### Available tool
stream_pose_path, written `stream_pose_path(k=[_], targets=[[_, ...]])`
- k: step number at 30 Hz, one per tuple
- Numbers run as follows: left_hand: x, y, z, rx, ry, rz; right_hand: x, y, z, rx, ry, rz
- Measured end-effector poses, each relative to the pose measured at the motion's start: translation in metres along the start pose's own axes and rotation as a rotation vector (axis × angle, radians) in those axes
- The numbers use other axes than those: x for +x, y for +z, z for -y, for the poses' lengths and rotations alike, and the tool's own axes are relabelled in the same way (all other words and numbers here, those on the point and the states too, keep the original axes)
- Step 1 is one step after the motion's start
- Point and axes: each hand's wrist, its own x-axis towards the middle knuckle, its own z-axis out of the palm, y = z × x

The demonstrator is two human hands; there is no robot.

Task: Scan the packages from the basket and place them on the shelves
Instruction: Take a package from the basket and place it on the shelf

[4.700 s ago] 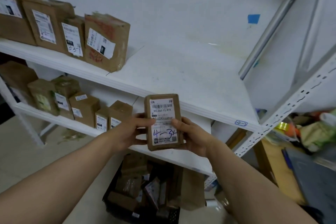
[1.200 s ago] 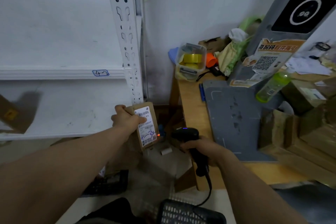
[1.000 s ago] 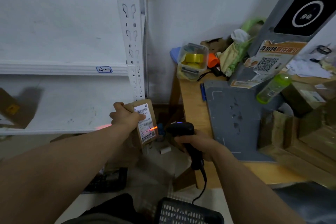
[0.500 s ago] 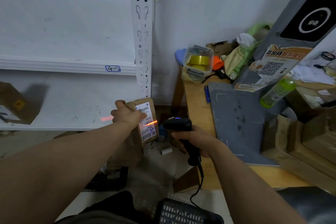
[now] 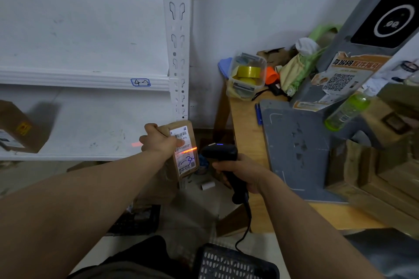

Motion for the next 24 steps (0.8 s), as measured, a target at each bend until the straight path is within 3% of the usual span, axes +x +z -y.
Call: stream_pose_path(k=[10,15,24], targets=[[0.003,0.005,-0.004,-0.032,-0.017,0.061,0.004,-0.023,-0.003,-0.087,0.040,-0.101],[0.002,0.009,-0.007,-0.143,-0.020,0.270,0.031,-0.061,-0.032,-0.315,0.161,-0.428],[-0.004,0.016,-0.020,-0.166,0.008,0.493,0.049,-0.090,-0.070,-0.455,0.282,-0.545]])
